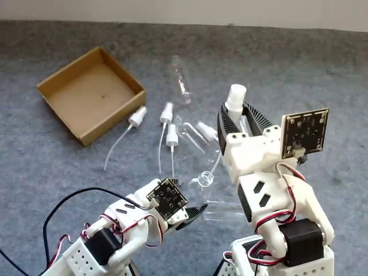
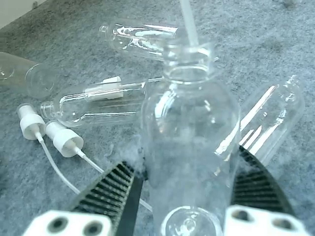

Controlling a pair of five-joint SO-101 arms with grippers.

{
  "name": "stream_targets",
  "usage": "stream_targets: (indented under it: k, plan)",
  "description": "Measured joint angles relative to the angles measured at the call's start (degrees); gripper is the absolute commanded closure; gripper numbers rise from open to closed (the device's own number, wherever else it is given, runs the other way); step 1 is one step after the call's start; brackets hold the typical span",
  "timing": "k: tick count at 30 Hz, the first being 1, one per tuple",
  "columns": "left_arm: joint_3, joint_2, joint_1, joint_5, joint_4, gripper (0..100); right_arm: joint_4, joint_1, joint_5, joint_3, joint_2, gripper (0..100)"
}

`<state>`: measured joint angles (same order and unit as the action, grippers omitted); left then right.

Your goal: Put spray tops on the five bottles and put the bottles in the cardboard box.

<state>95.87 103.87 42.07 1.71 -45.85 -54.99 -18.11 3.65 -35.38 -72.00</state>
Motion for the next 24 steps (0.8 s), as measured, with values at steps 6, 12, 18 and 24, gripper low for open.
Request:
stream_targets:
  k: [6, 12, 18, 24]
  plan:
    - [0.00, 0.00, 0.00, 0.00, 0.00, 85, 0.00, -0.18, 0.00, -0.44, -0.09, 99.4]
    - [0.09, 0.00, -0.09, 0.00, 0.00, 85, 0.00, -0.44, 0.00, -4.57, 0.00, 99.4]
    - [0.09, 0.00, -4.75, 0.00, 1.41, 85, 0.00, -0.53, 0.00, -6.07, 0.00, 99.4]
    - [0.09, 0.00, -5.80, 0.00, 1.76, 85, 0.00, -0.53, 0.00, -6.07, 0.00, 99.4]
